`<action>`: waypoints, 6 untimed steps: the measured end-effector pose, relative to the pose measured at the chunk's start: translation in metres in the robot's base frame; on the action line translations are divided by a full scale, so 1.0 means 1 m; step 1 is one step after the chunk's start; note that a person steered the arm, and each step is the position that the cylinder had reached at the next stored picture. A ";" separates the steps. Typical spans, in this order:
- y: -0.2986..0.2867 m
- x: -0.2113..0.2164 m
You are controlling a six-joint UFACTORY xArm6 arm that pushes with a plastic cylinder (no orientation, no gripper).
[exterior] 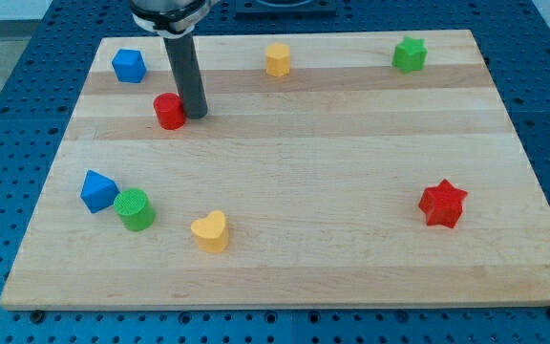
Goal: Move the red circle to the center left
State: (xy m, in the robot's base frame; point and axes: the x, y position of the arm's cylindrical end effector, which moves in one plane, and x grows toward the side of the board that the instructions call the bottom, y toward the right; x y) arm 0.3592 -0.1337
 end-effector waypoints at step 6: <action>-0.056 -0.013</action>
State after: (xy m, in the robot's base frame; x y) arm 0.3457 -0.1900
